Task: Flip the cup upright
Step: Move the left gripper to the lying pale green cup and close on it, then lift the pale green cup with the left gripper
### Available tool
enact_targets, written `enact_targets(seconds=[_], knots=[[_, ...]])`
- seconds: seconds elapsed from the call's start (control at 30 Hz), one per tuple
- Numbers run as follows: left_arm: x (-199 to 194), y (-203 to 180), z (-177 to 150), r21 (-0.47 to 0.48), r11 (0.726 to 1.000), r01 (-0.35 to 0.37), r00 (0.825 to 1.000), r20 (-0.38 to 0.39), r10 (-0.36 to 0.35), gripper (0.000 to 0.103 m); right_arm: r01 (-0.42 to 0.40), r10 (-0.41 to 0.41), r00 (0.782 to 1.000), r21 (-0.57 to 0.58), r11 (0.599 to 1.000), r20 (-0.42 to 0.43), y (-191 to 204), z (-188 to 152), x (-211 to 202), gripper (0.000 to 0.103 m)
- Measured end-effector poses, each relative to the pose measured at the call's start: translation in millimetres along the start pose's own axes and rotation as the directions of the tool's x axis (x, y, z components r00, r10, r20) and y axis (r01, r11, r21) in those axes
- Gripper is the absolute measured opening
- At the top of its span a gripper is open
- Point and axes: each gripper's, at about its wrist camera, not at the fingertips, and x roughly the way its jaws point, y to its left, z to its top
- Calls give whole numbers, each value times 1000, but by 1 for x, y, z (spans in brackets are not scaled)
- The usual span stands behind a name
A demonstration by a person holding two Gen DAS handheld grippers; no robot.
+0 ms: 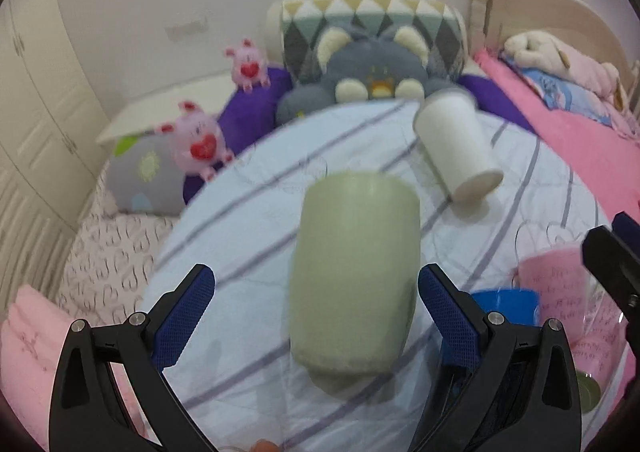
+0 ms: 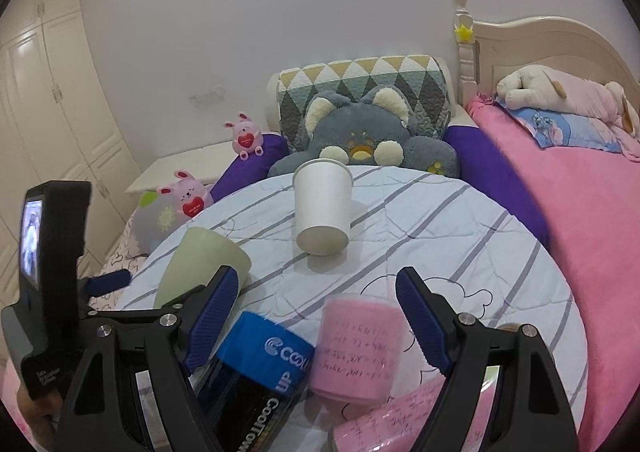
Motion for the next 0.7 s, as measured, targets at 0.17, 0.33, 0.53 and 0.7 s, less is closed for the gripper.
enact_targets(seconds=[0.17,0.33,0.53,0.7], knots=[[21,-1,4,-10,999,48,997,-60,-48,103,-12,12,1000,19,1000,5,-5,5,4,83],[33,-1,3,-62,984,169,977,-119,-175,90,-18,18,1000,19,1000,3,-6,5,5,83],[31,-4,-1,-71,980,188,971,-133,-196,79,-14,14,1000,18,1000,9,-6,6,4,83],[20,7,-9,-81,985,155,977,-138,-165,79,-13,13,1000,17,1000,16,-6,2,-5,83]])
